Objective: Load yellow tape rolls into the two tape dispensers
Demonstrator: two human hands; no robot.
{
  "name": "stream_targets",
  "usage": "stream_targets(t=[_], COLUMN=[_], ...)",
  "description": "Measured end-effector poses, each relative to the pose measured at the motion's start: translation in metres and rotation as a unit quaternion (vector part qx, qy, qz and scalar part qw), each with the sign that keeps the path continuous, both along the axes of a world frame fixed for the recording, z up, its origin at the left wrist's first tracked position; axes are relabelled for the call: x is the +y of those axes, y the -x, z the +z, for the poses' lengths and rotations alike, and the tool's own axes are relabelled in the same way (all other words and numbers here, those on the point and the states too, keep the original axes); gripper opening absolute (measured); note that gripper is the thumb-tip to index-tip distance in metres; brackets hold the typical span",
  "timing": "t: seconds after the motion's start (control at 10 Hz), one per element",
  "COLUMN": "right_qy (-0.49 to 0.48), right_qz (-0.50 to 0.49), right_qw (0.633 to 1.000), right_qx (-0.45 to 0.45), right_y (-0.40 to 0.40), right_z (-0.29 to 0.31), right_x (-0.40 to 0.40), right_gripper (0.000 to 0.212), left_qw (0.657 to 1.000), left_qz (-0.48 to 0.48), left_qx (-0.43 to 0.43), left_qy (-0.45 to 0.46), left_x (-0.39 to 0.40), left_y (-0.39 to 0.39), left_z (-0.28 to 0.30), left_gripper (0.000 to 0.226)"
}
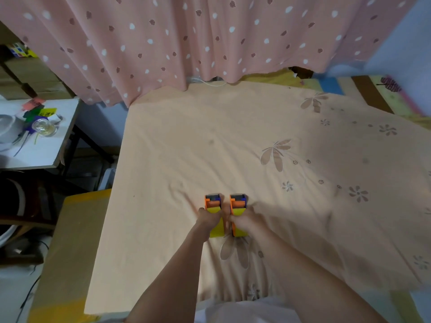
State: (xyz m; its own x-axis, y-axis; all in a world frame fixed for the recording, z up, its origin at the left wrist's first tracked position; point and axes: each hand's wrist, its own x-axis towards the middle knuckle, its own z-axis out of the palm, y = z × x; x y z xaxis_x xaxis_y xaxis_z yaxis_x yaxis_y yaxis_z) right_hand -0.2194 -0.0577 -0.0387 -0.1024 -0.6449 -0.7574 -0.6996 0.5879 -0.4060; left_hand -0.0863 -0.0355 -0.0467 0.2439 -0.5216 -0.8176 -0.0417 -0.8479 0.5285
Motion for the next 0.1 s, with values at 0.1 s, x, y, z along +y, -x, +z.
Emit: stream_targets(t=[0.1], right_qy=[0.027], right_qz=[-0.013], right_qw=[1.000], right_qx=[0.005], right_y=[-0.0009], right_z=[0.0128], right_x=[-0.0059], right_gripper=[0.079], left_qw=[0.999], left_qz=[-0.030], left_qx=[-0.044], left_qy=[0.002], left_x=[-0.0028], left_y=[-0.0007], left_z=[0.0111], left_gripper=[0.077])
